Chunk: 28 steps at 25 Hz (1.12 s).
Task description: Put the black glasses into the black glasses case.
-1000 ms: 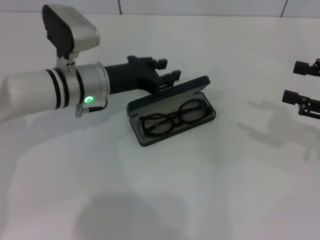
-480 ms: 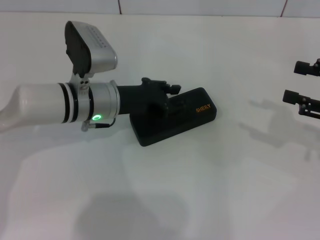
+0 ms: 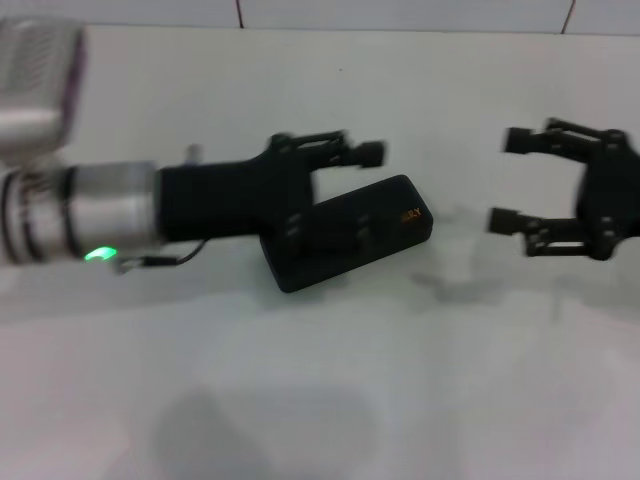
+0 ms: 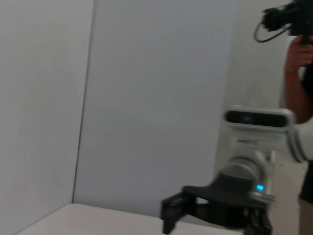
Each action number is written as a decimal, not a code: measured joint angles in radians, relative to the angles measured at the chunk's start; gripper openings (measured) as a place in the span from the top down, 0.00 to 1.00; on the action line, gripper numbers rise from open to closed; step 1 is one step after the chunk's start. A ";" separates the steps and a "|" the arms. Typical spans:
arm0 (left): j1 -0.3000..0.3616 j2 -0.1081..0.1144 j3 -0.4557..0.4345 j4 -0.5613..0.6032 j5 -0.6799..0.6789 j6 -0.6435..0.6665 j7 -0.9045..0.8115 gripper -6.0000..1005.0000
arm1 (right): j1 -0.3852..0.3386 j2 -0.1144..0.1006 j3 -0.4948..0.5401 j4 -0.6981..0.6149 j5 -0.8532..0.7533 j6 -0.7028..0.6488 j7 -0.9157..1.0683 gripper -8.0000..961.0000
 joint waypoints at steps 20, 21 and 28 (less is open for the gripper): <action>0.155 0.012 -0.002 0.011 -0.006 0.071 0.140 0.11 | 0.046 0.013 -0.114 0.077 -0.003 0.005 -0.131 0.11; 0.155 0.012 -0.002 0.012 -0.004 0.072 0.140 0.11 | 0.045 0.014 -0.114 0.084 0.001 0.005 -0.141 0.11; 0.189 0.045 -0.055 0.013 -0.002 0.103 0.144 0.11 | 0.068 0.017 -0.117 0.187 0.044 0.007 -0.227 0.11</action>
